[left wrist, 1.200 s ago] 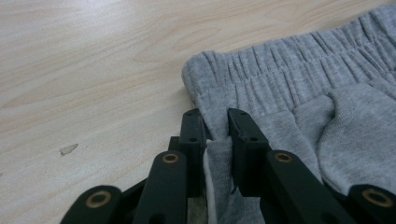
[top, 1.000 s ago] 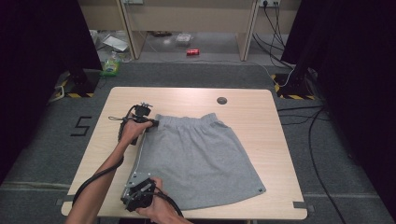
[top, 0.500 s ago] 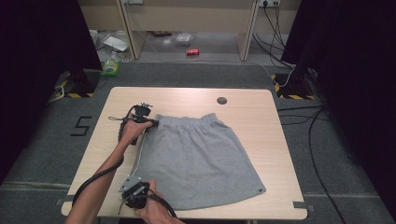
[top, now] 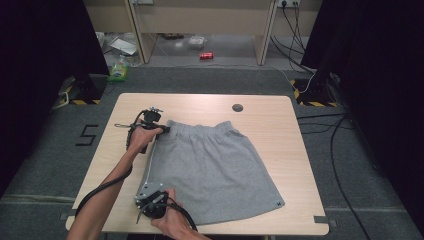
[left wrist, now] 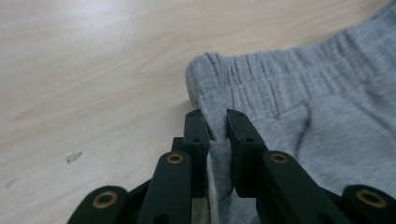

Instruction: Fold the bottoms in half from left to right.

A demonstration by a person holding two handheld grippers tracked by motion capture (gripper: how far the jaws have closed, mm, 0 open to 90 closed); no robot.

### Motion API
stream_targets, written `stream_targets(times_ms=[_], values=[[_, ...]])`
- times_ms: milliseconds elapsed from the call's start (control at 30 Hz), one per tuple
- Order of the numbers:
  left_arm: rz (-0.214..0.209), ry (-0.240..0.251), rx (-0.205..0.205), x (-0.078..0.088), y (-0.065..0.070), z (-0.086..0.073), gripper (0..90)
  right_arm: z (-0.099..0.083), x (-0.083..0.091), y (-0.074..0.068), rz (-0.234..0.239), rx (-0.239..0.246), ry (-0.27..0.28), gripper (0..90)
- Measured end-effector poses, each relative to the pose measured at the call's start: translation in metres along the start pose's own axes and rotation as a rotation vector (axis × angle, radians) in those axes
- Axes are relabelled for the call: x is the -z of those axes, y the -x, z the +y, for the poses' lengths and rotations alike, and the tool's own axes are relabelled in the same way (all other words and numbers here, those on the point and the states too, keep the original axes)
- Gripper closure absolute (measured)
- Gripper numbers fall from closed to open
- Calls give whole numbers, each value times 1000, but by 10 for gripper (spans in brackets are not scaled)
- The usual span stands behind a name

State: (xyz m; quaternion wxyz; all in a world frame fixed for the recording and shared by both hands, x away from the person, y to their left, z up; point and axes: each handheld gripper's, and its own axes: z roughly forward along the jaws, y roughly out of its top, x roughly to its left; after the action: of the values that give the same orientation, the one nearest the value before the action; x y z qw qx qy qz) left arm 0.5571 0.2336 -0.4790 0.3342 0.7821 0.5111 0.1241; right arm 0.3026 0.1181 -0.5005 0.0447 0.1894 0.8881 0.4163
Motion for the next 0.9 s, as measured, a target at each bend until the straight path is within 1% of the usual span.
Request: stream_targets(times_ms=[133,233,267,300,333,367,433,467,500,533,633,667,767,833,900], values=[[-14,17,-6,12,9,13,787,2,20,2,1,5,40,830],[-21,27,-11,21,17,25,787,2,43,8,-6,-18,80,831],[-23,24,-23,24,22,30,787,1,51,11,-9,-28,94,830],[-23,23,-24,25,25,33,787,0,62,14,-19,-31,109,831],[-28,25,-26,27,30,38,787,-2,68,16,-24,-39,122,831],[-31,27,-25,28,33,41,787,-5,79,19,-30,-56,139,830],[-32,21,-38,29,43,49,787,-11,92,24,-44,-73,160,831],[-42,24,-34,29,48,53,787,-15,100,27,-54,-78,171,831],[-52,23,-39,28,55,58,787,-19,108,30,-63,-91,182,831],[-52,21,-47,28,59,61,787,-25,117,33,-73,-113,195,831],[-60,25,-54,27,74,71,787,-38,135,41,-100,-140,219,832],[-62,26,-59,26,81,75,787,-42,141,43,-103,-157,225,832],[-65,26,-79,25,96,85,788,-55,162,50,-136,-185,252,832],[-64,23,-92,24,108,92,788,-61,173,54,-156,-196,265,832],[-66,26,-103,23,120,98,789,-68,185,57,-176,-217,281,832]])
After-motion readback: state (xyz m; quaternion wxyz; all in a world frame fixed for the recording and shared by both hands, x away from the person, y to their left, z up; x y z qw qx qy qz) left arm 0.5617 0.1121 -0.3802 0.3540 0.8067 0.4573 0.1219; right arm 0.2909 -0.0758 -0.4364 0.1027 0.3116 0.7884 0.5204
